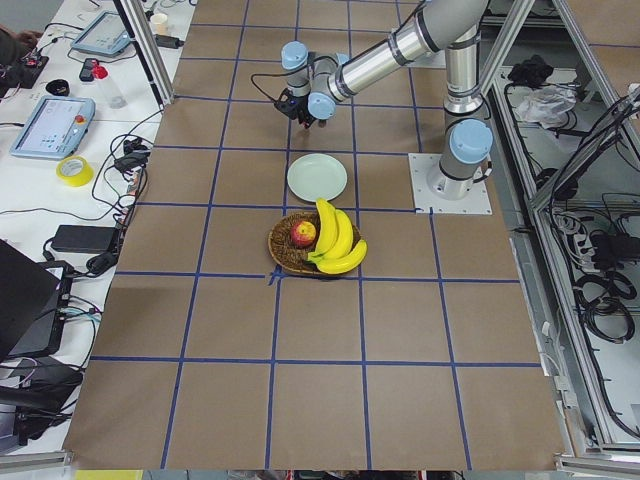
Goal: Collect all strawberries into plate
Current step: 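Lower the left gripper and grasp the strawberry nearest the plate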
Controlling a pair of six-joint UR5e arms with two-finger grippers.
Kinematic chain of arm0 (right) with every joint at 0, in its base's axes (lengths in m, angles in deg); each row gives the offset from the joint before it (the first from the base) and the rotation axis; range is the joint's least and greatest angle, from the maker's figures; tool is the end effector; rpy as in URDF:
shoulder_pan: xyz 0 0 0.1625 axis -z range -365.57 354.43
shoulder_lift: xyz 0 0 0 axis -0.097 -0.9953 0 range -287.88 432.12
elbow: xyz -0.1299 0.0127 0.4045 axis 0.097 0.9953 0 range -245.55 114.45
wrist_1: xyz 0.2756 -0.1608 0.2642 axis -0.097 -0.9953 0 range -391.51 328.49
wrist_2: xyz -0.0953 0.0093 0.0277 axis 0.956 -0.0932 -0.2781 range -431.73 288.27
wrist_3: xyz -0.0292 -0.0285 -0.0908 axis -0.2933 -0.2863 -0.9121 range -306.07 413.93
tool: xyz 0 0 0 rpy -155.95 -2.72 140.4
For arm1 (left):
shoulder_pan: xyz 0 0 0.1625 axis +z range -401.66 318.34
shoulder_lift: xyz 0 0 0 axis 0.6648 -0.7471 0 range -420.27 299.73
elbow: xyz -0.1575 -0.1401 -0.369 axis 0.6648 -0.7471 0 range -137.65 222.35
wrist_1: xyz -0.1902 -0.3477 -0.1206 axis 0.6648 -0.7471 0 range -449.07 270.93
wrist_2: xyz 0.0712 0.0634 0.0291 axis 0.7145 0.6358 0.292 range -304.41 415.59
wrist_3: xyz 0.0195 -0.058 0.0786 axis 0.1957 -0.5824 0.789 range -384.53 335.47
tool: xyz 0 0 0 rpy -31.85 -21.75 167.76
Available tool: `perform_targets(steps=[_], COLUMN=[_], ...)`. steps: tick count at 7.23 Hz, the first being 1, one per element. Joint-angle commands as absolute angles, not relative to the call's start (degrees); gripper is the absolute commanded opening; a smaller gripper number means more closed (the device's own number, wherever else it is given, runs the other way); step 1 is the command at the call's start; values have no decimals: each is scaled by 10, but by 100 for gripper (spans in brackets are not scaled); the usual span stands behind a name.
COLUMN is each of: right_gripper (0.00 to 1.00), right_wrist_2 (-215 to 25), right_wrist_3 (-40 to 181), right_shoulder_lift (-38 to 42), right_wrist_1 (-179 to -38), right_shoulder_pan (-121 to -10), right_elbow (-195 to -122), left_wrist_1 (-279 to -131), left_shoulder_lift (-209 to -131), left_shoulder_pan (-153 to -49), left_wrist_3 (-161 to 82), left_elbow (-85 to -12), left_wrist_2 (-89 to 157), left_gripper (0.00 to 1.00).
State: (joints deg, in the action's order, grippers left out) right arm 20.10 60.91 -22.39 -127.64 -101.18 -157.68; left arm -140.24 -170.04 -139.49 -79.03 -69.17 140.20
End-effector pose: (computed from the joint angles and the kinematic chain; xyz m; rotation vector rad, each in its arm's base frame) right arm 0.1756 -0.4568 0.5187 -0.0408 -3.1171 0.2357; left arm -0.2140 -0.5094 0.2001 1.2233 -2.8275 -0.1320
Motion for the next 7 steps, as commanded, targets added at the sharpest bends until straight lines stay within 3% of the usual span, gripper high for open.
perform_targets(steps=[1, 3, 7], right_gripper=[100, 100, 100], right_wrist_2=[206, 206, 213], right_wrist_3=[610, 609, 609], right_shoulder_lift=[-222, -222, -224], right_wrist_1=[-1274, -1274, -1273], right_shoulder_pan=[-1012, -1012, -1012], right_elbow=[-1576, -1577, -1579], left_wrist_1=[-1482, -1613, -1626], left_shoulder_lift=[-1667, -1636, -1638], left_shoulder_pan=[-1390, -1351, -1235], left_wrist_3=[-663, -572, -399], left_elbow=[-676, -625, -664], left_wrist_2=[1501, 1531, 1604], left_gripper=[0, 0, 0])
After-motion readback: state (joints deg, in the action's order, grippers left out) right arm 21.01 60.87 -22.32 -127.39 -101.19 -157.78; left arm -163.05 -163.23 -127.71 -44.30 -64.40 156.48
